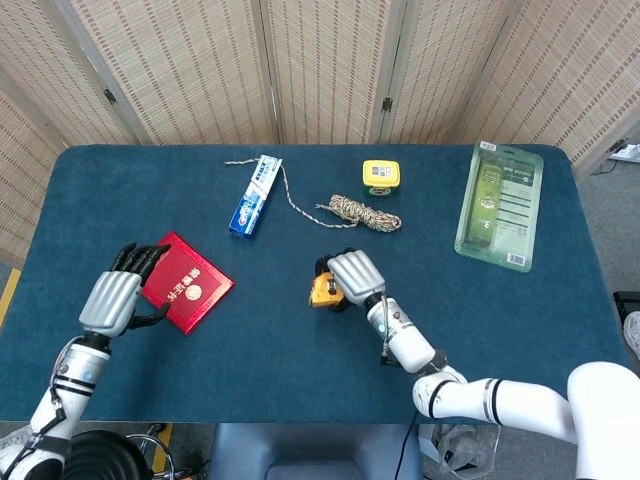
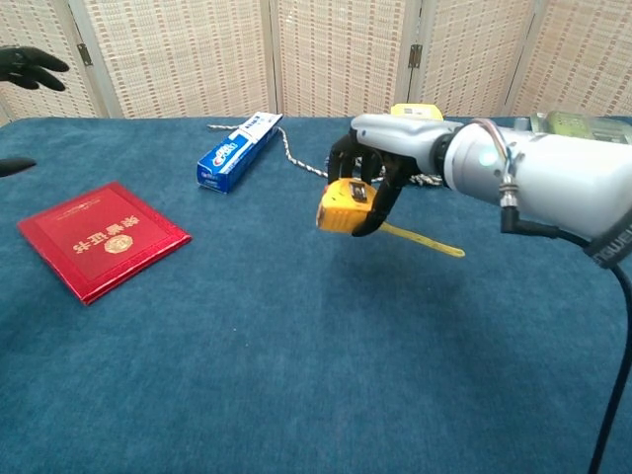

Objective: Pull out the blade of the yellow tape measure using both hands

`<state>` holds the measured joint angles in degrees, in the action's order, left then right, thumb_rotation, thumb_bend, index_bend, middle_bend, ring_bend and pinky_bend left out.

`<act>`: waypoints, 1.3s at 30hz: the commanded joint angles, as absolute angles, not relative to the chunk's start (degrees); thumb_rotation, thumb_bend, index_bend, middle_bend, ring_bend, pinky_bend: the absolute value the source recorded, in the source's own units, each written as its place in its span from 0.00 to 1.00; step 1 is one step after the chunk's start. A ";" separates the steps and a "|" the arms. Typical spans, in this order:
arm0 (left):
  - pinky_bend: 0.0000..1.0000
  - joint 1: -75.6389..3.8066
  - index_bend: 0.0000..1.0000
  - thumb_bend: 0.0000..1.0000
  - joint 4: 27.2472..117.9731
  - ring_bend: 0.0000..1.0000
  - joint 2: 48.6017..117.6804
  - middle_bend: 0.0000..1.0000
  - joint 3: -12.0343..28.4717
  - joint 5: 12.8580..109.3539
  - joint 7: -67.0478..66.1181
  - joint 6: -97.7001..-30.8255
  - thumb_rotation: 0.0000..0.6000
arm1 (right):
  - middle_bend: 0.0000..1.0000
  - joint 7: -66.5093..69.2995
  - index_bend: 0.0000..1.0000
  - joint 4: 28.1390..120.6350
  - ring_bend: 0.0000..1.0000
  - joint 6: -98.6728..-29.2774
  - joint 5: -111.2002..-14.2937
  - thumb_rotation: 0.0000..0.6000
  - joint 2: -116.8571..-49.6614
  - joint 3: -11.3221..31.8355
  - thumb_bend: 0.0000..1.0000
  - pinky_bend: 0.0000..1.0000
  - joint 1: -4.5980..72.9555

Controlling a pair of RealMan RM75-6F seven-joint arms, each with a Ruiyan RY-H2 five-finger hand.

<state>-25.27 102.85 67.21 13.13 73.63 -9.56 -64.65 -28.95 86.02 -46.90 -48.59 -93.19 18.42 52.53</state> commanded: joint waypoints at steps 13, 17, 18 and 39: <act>0.07 -35.39 0.00 0.35 107.01 0.04 77.67 0.02 18.14 52.06 -18.47 -62.47 1.00 | 0.49 -28.43 0.54 78.94 0.40 -43.80 -37.81 1.00 -97.70 21.70 0.15 0.27 62.90; 0.06 -37.14 0.00 0.35 106.33 0.04 80.17 0.01 18.38 49.63 -19.90 -63.31 1.00 | 0.49 -26.93 0.54 76.93 0.40 -43.55 -37.21 1.00 -99.08 22.03 0.15 0.27 64.31; 0.06 -37.53 0.00 0.35 106.09 0.03 80.80 0.01 18.52 49.09 -20.04 -63.50 1.00 | 0.49 -26.59 0.54 76.56 0.40 -43.53 -37.18 1.00 -99.37 22.09 0.15 0.27 64.59; 0.04 -41.94 0.00 0.35 101.75 0.00 88.17 0.00 19.72 41.55 -22.17 -67.69 1.00 | 0.49 -20.16 0.54 71.17 0.40 -44.71 -38.33 1.00 -104.70 23.10 0.15 0.27 67.55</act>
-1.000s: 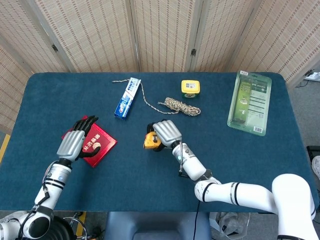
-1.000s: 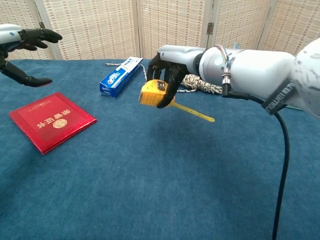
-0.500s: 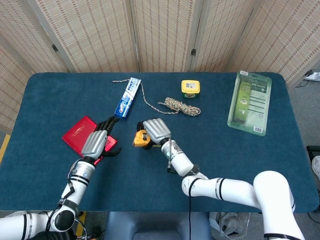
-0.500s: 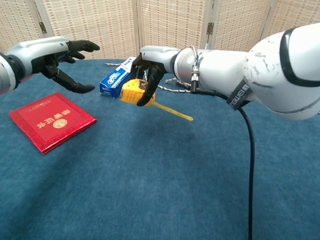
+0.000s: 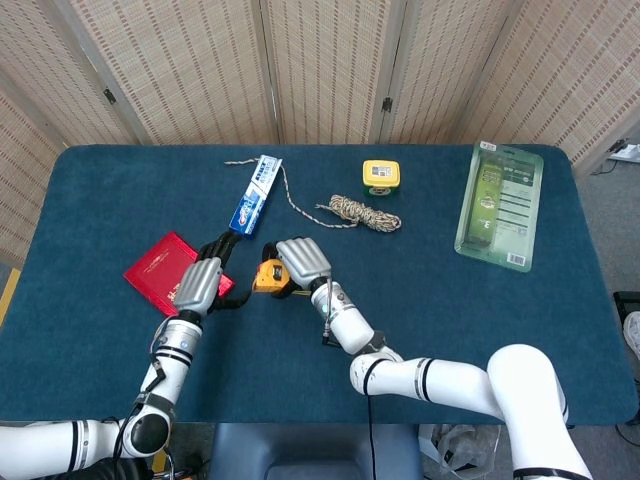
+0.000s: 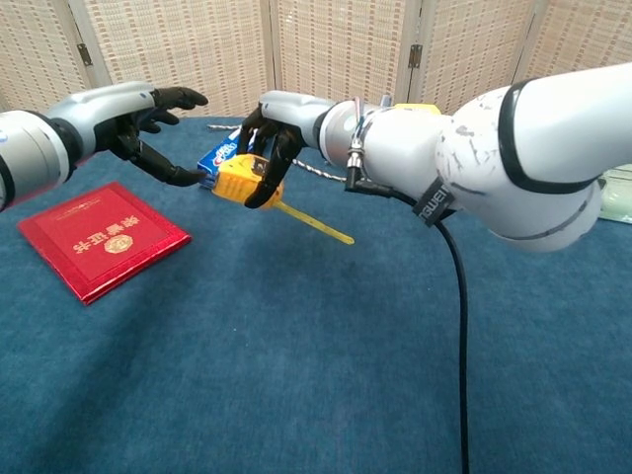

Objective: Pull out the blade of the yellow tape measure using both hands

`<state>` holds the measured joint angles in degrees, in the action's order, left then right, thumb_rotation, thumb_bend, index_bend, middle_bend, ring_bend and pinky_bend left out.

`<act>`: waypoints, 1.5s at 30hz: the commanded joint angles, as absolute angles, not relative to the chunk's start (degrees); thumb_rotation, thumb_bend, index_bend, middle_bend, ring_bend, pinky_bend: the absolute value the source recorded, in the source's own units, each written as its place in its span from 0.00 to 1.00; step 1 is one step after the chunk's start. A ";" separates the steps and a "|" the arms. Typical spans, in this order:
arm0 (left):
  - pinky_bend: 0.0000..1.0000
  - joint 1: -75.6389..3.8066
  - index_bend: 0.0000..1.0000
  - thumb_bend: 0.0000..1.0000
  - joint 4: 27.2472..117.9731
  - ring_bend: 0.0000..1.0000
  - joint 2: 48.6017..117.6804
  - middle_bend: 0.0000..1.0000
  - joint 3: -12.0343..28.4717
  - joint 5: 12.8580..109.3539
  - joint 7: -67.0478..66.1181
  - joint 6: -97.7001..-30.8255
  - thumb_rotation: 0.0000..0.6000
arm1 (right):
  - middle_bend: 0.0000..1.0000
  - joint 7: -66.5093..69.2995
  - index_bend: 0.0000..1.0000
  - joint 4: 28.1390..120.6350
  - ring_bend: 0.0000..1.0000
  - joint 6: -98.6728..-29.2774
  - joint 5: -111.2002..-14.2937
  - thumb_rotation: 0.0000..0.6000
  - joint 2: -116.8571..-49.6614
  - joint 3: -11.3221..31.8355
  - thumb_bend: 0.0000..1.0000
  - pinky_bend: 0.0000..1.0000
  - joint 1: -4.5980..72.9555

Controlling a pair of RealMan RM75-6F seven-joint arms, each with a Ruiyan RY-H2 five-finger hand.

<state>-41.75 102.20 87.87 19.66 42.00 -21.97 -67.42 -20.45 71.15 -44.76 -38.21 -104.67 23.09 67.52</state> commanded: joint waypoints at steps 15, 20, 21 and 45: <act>0.04 -42.75 0.00 0.35 100.83 0.00 88.95 0.00 19.81 39.92 -22.00 -67.69 1.00 | 0.49 -18.60 0.54 71.12 0.39 -44.87 -38.82 1.00 -104.54 22.82 0.15 0.27 67.81; 0.04 -43.05 0.00 0.35 101.05 0.00 89.06 0.00 20.05 39.25 -22.07 -67.79 1.00 | 0.49 -18.02 0.54 70.80 0.40 -45.00 -39.17 1.00 -104.78 22.89 0.15 0.27 67.93; 0.04 -43.07 0.00 0.35 101.06 0.00 89.07 0.00 20.06 39.21 -22.04 -67.77 1.00 | 0.49 -18.01 0.54 70.76 0.40 -44.99 -39.18 1.00 -104.79 22.88 0.15 0.27 67.94; 0.04 -44.84 0.00 0.35 101.57 0.00 90.51 0.00 20.40 37.05 -24.31 -69.62 1.00 | 0.49 -16.40 0.54 69.42 0.40 -44.76 -40.86 1.00 -105.18 22.70 0.15 0.27 67.87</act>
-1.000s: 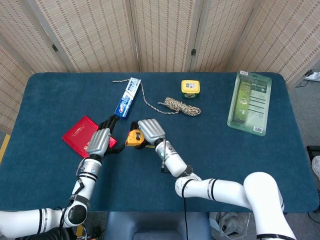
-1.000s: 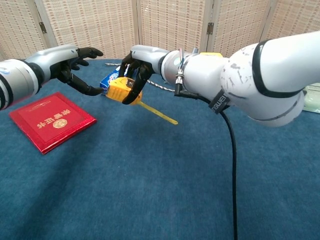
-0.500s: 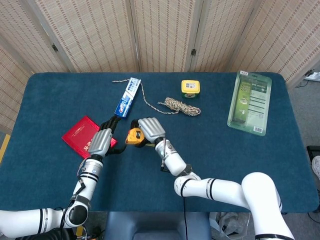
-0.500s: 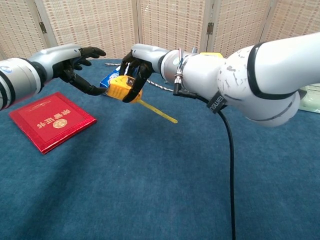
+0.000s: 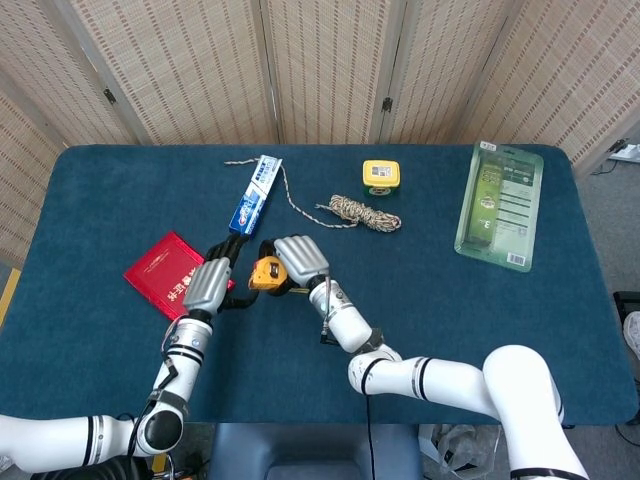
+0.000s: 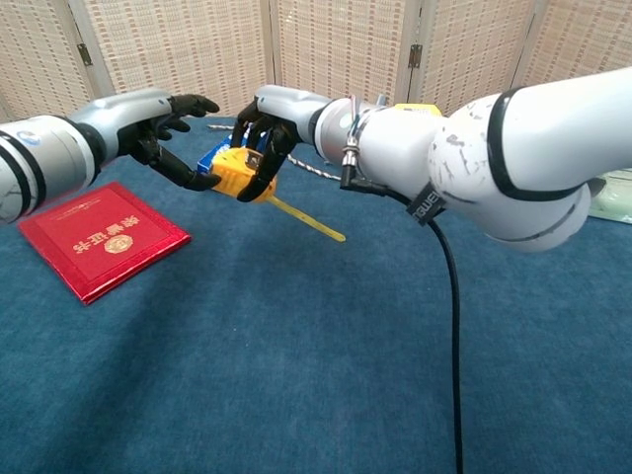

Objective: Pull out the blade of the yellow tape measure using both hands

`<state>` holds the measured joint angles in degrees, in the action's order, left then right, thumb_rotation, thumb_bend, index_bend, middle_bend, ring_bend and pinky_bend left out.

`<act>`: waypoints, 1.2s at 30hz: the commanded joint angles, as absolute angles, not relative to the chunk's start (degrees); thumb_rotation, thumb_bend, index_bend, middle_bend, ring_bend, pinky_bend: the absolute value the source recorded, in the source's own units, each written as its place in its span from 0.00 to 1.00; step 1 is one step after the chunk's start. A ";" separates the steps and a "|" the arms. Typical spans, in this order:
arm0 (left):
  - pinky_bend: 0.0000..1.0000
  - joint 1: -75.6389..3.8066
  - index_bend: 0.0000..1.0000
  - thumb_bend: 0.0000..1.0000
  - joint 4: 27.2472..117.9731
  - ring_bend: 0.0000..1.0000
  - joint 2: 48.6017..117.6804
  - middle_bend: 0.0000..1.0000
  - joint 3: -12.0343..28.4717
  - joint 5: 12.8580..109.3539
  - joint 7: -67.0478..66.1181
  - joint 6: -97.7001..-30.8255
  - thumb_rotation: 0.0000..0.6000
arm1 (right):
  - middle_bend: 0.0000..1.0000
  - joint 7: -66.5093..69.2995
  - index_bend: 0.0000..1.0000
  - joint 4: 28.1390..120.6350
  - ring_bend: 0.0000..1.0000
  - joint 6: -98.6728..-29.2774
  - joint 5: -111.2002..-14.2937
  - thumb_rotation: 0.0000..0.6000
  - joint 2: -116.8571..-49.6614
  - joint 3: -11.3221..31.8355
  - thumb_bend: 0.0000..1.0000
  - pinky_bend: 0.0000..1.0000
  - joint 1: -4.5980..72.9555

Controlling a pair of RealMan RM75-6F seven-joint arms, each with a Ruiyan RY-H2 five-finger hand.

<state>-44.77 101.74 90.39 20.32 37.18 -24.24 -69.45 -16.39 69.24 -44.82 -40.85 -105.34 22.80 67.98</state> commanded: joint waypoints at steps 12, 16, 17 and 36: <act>0.04 -45.07 0.00 0.37 100.63 0.00 91.17 0.00 20.88 35.68 -24.69 -70.54 1.00 | 0.49 -15.81 0.54 70.19 0.40 -44.61 -41.83 1.00 -104.23 22.01 0.15 0.27 67.10; 0.04 -44.93 0.01 0.45 100.30 0.00 91.35 0.00 21.14 35.49 -24.45 -71.01 1.00 | 0.49 -16.31 0.54 70.58 0.40 -44.63 -41.69 1.00 -103.69 21.68 0.15 0.27 66.98; 0.04 -44.89 0.03 0.46 100.17 0.00 91.37 0.00 21.18 35.43 -24.43 -71.10 1.00 | 0.49 -16.47 0.54 70.69 0.40 -44.71 -41.57 1.00 -103.56 21.62 0.15 0.27 66.94; 0.04 -43.73 0.58 0.57 98.84 0.05 90.87 0.09 21.83 35.99 -21.74 -70.48 1.00 | 0.49 -18.43 0.54 71.38 0.41 -45.10 -39.52 1.00 -101.63 21.19 0.15 0.27 66.86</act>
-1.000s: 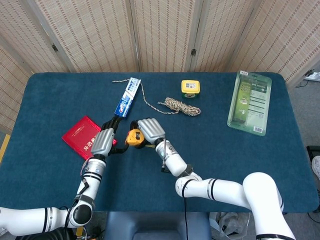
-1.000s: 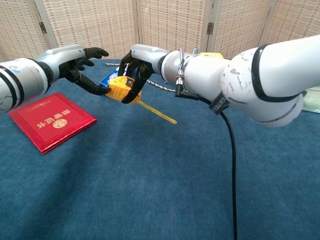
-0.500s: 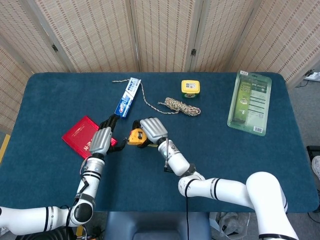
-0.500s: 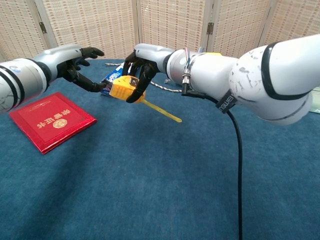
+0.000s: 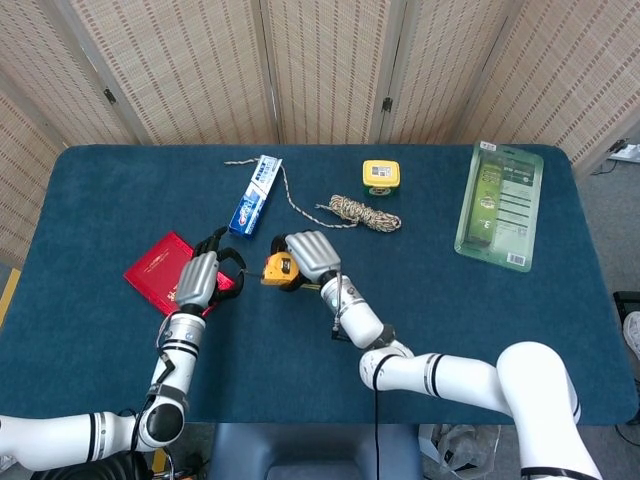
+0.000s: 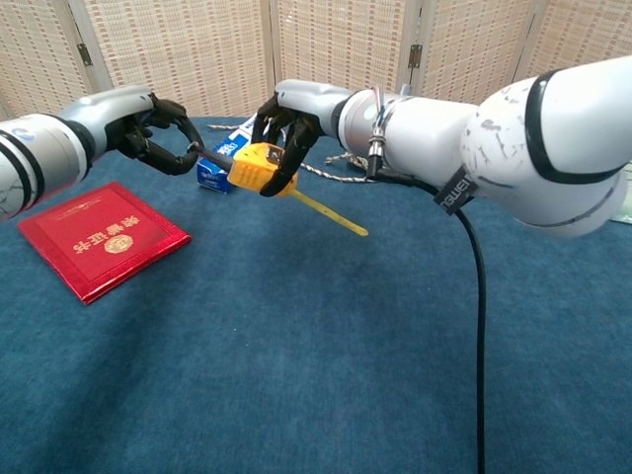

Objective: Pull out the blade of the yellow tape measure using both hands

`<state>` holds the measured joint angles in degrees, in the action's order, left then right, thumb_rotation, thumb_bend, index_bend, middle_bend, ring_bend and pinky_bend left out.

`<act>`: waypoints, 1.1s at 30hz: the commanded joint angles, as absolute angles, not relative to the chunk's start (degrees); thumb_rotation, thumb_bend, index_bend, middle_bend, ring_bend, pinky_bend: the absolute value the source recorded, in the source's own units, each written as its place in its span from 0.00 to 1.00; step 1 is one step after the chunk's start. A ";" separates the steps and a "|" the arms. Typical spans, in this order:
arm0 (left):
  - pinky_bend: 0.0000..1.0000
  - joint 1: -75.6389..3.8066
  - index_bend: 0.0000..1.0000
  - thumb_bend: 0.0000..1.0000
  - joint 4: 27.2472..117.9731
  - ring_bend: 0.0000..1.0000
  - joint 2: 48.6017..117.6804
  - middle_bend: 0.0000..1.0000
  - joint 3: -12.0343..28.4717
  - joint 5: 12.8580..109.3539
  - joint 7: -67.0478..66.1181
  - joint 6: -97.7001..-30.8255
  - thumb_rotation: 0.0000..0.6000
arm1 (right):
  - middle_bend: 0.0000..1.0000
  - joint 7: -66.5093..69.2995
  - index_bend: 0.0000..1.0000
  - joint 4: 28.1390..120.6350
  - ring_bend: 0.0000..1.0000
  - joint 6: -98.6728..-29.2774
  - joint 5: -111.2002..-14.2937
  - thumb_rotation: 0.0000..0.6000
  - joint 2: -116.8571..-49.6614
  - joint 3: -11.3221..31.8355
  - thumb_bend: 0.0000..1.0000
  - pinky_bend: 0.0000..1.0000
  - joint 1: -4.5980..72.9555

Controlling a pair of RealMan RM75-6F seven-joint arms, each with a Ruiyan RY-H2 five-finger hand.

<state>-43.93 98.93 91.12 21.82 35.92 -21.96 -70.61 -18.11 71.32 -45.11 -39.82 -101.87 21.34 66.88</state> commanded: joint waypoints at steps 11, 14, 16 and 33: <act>0.04 -42.68 0.64 0.60 98.15 0.06 89.05 0.12 21.89 35.69 -20.69 -69.60 1.00 | 0.49 -19.68 0.54 72.78 0.41 -45.67 -38.63 1.00 -100.24 20.76 0.15 0.27 66.73; 0.04 -42.34 0.65 0.61 97.67 0.06 88.39 0.13 21.83 35.41 -20.47 -69.19 1.00 | 0.49 -19.85 0.54 73.66 0.41 -45.77 -38.78 1.00 -99.37 20.45 0.15 0.27 66.41; 0.04 -42.06 0.66 0.61 97.39 0.06 87.65 0.13 21.89 34.93 -20.36 -68.78 1.00 | 0.49 -20.28 0.54 74.54 0.41 -45.96 -38.85 1.00 -98.40 20.05 0.15 0.27 66.07; 0.03 -38.34 0.65 0.62 96.35 0.06 79.15 0.13 22.37 32.45 -15.14 -63.06 1.00 | 0.49 -19.60 0.54 83.16 0.41 -48.93 -42.91 1.00 -88.62 16.30 0.15 0.27 60.07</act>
<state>-38.67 96.54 79.60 22.39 32.66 -15.60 -63.58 -19.92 82.55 -48.56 -42.36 -89.24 16.66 60.63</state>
